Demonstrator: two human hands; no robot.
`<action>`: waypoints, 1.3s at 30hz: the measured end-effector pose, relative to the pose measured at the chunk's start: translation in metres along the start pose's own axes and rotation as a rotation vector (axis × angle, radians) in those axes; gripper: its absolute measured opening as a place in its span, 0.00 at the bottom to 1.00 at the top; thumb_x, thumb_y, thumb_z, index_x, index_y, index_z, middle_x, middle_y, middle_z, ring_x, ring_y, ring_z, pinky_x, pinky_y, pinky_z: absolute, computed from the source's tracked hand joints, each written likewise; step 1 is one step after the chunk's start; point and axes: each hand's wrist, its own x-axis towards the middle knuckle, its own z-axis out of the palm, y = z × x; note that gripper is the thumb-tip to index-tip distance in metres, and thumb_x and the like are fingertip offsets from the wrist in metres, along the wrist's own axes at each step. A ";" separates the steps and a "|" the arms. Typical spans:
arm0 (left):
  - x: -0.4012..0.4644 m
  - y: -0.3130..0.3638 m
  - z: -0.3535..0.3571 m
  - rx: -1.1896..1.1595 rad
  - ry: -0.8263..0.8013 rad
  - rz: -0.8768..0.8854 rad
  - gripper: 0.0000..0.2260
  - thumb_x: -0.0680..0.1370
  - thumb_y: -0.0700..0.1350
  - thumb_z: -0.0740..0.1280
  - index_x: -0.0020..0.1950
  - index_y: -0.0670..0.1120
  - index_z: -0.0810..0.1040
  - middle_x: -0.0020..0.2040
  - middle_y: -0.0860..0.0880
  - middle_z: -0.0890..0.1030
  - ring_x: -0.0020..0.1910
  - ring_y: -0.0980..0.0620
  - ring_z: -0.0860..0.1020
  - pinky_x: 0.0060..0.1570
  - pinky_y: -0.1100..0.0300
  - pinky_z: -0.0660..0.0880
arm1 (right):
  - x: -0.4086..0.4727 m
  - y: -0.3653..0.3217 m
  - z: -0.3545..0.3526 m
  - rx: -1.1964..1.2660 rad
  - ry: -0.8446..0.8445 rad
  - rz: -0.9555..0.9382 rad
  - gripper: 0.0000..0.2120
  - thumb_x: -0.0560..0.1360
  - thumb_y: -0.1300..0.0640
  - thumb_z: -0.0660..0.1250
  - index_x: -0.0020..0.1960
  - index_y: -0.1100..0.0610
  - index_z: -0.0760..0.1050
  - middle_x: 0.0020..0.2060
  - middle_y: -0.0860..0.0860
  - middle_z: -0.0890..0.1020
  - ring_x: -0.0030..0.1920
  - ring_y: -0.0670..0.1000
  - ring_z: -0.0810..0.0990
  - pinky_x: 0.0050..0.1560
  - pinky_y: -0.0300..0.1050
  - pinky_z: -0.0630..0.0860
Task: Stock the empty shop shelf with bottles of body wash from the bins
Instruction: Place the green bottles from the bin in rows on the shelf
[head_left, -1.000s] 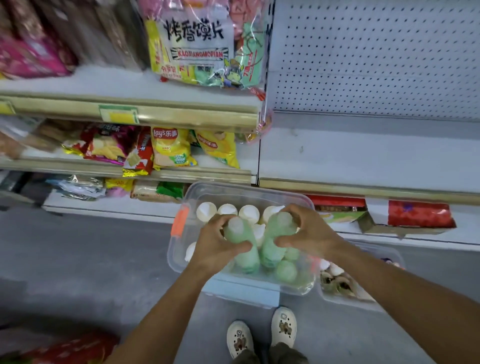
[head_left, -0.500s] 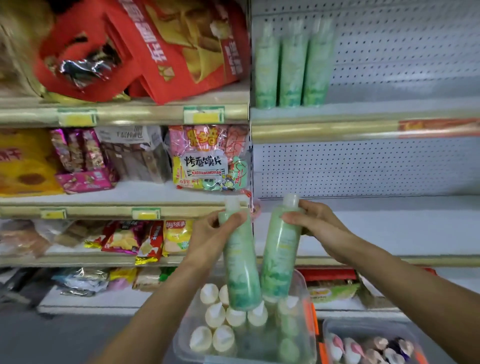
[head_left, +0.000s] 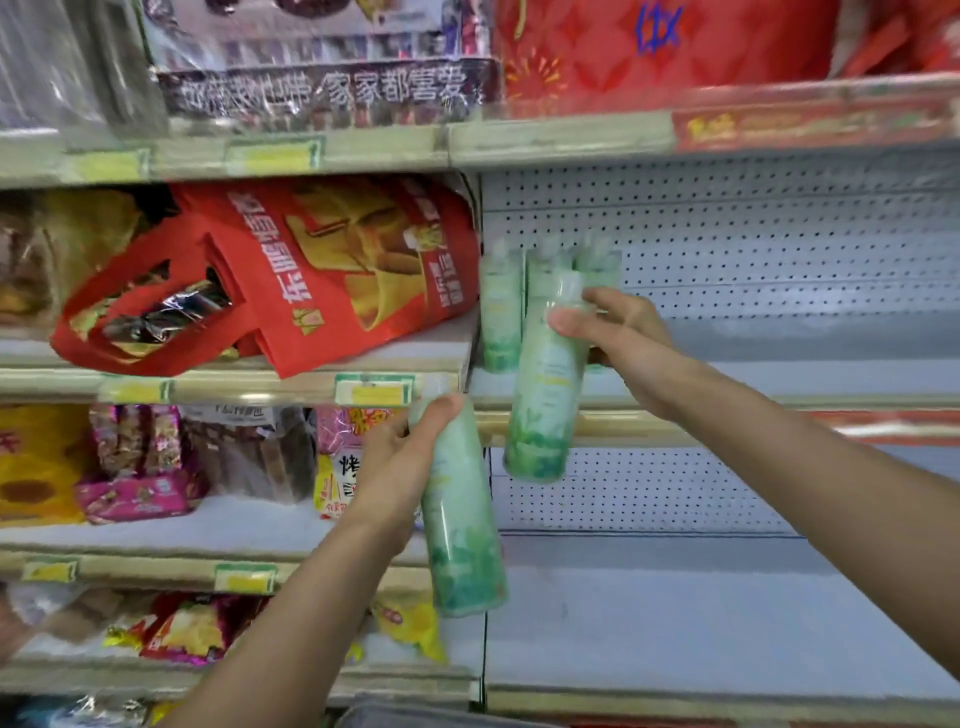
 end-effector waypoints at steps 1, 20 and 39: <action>0.006 0.004 0.004 0.003 0.008 0.004 0.17 0.73 0.54 0.72 0.48 0.40 0.83 0.39 0.44 0.85 0.37 0.48 0.83 0.38 0.57 0.79 | 0.015 -0.006 -0.002 -0.011 0.003 -0.034 0.40 0.63 0.44 0.77 0.69 0.59 0.68 0.56 0.52 0.79 0.58 0.52 0.78 0.60 0.49 0.75; 0.060 0.014 0.019 0.023 0.052 0.083 0.17 0.68 0.57 0.75 0.43 0.44 0.83 0.38 0.45 0.83 0.37 0.48 0.82 0.44 0.51 0.80 | 0.149 0.028 0.026 -0.301 -0.122 -0.010 0.47 0.62 0.37 0.76 0.73 0.54 0.64 0.66 0.53 0.75 0.64 0.51 0.75 0.67 0.49 0.72; 0.067 0.030 0.029 0.092 0.045 0.123 0.30 0.63 0.60 0.78 0.54 0.40 0.78 0.43 0.46 0.84 0.40 0.50 0.82 0.44 0.48 0.81 | 0.071 0.034 0.034 -0.426 0.167 -0.274 0.29 0.71 0.41 0.70 0.65 0.54 0.65 0.53 0.49 0.74 0.53 0.49 0.75 0.55 0.51 0.76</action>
